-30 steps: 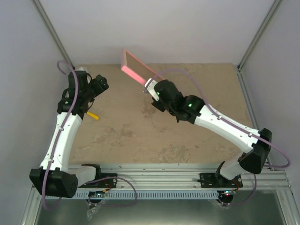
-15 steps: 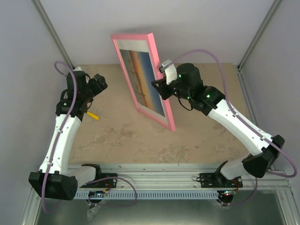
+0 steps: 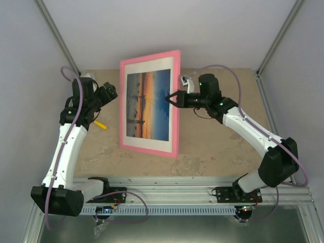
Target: Take the photo out of the frame
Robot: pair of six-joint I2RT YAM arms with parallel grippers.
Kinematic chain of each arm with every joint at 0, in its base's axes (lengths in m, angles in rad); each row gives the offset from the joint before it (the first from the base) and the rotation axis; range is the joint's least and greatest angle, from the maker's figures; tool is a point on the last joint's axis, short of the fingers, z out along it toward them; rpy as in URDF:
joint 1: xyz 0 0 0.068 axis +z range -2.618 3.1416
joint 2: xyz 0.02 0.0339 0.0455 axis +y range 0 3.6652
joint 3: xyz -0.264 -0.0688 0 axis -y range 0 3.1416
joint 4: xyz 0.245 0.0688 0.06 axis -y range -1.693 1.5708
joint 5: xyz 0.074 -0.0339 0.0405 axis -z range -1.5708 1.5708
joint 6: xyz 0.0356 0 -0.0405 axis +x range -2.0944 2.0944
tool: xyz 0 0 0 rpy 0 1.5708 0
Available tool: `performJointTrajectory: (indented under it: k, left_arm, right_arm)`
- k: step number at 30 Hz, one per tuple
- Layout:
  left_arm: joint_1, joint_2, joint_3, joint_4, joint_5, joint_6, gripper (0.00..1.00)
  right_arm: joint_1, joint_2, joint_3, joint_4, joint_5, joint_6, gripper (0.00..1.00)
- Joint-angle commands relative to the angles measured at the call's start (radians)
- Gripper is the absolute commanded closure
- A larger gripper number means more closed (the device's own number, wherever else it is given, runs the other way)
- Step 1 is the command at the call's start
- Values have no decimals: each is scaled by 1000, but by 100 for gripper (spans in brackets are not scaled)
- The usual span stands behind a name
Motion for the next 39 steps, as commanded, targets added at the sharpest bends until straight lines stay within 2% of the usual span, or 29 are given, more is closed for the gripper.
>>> performJointTrajectory:
  k: [1, 7, 23, 28, 35, 39]
  left_arm:
    - [5, -32, -16, -47, 34, 16, 9]
    - [6, -45, -71, -65, 46, 21, 9]
    - [6, -37, -237, -53, 46, 30, 10]
    - [7, -32, -272, -40, 22, 32, 9]
    - [6, -10, -294, -23, 10, 40, 9]
    - [7, -1, -311, -14, 3, 47, 9]
  right_arm:
    - [-27, 25, -81, 202, -167, 117, 99]
    - [-74, 84, -245, 390, -227, 216, 99]
    - [-97, 384, -359, 617, -261, 290, 100]
    - [-100, 465, -350, 645, -243, 286, 100]
    - [-102, 616, -229, 590, -263, 227, 99]
    - [-108, 652, -210, 575, -253, 219, 86]
